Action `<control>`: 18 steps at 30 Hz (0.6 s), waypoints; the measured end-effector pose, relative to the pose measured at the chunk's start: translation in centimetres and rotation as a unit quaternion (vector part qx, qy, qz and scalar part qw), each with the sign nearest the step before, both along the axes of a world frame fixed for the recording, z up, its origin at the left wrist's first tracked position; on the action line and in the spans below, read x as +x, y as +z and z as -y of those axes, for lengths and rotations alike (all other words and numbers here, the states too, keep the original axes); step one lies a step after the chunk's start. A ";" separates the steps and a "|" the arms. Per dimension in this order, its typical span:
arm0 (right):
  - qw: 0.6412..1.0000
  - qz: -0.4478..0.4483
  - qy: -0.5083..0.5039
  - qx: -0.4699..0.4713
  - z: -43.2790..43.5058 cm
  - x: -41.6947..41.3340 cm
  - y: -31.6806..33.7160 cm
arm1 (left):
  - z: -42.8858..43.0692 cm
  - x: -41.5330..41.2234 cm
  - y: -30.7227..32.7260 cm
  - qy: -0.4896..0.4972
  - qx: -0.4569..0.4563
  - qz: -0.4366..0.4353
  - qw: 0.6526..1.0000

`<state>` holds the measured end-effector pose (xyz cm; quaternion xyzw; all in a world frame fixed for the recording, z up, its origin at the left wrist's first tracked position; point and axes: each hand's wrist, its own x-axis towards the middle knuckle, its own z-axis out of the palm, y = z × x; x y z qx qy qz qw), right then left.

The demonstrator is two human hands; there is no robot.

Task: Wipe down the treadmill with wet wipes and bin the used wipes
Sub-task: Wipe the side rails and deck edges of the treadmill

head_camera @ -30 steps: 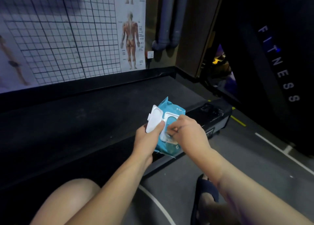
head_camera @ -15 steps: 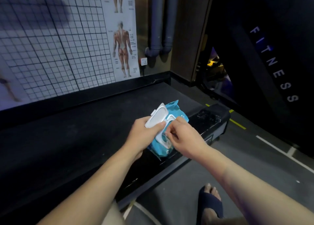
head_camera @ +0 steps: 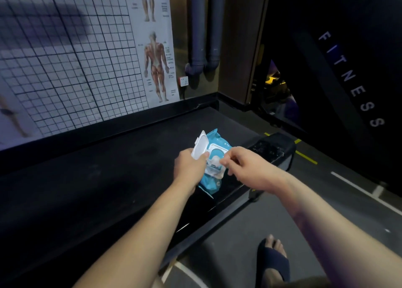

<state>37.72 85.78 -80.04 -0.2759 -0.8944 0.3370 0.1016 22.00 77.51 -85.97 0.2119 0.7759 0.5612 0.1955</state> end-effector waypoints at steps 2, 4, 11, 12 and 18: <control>0.998 -0.027 -0.003 -0.057 -0.5 0.7 0.6 | -0.9 0.3 -0.4 0.009 -0.031 -0.035 0.999; 0.980 -0.147 -0.010 -0.133 -1.6 1.7 1.8 | -1.6 -0.4 -1.6 0.040 -0.041 -0.030 0.998; 0.931 -0.248 -0.147 -0.222 -4.4 2.7 1.7 | -2.5 -2.9 -6.8 0.105 0.088 0.240 0.961; 0.927 -0.241 -0.153 -0.244 -4.1 1.8 1.1 | -3.1 -2.6 -7.2 0.093 0.092 0.263 0.956; 0.868 -0.248 -0.223 -0.367 -4.0 -2.3 -0.4 | -4.8 -2.8 -8.8 0.058 0.105 0.331 0.936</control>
